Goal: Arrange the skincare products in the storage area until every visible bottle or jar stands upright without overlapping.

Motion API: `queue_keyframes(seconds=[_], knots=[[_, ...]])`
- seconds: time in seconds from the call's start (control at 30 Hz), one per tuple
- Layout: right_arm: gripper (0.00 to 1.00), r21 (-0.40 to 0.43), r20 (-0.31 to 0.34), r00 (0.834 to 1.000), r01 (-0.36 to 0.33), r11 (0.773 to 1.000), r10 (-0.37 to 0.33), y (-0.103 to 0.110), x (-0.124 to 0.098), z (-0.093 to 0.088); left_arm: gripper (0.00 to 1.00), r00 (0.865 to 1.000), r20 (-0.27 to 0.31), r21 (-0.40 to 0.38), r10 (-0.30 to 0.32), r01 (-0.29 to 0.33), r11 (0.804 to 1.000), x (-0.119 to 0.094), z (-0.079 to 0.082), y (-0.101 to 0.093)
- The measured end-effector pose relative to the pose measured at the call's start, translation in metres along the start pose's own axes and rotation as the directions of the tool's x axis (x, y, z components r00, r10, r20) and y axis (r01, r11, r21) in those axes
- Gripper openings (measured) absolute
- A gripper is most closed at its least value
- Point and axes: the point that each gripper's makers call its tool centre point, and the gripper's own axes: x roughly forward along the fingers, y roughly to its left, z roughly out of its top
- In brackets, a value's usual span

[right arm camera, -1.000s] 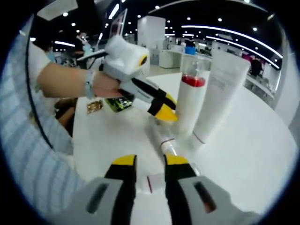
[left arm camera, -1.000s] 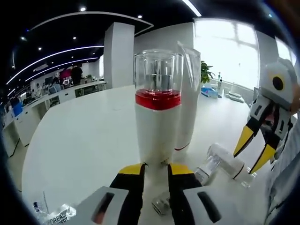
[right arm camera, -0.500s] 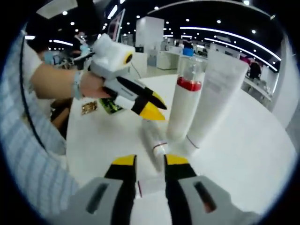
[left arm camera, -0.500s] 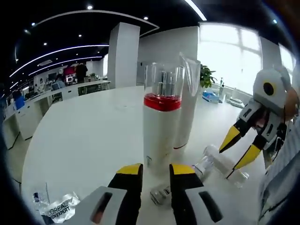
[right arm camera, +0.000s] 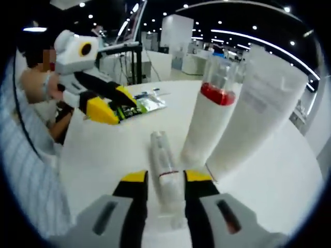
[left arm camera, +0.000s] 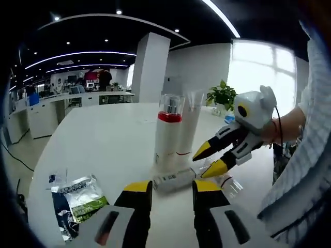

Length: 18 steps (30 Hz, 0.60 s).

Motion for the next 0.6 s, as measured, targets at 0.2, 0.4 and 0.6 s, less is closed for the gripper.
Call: queue_keyframes(seconds=[0.2,0.4,0.6], knots=[[0.26,-0.015,-0.027,1.0,0.003,1.0,-0.003,-0.009,0.01,-0.005,0.32,0.999,0.011,-0.029,0.039,-0.038,0.999,-0.026,-0.011,-0.005],[0.24,-0.036,-0.07,0.997,-0.031,0.999,0.028,-0.003,0.015,-0.013,0.32,0.996,0.033,-0.066,0.08,-0.078,0.995,-0.037,-0.017,-0.003],[0.18,-0.11,-0.094,0.994,-0.069,0.992,0.058,0.01,0.016,-0.016,0.32,0.993,0.046,-0.082,0.108,-0.104,0.991,-0.047,-0.024,-0.001]])
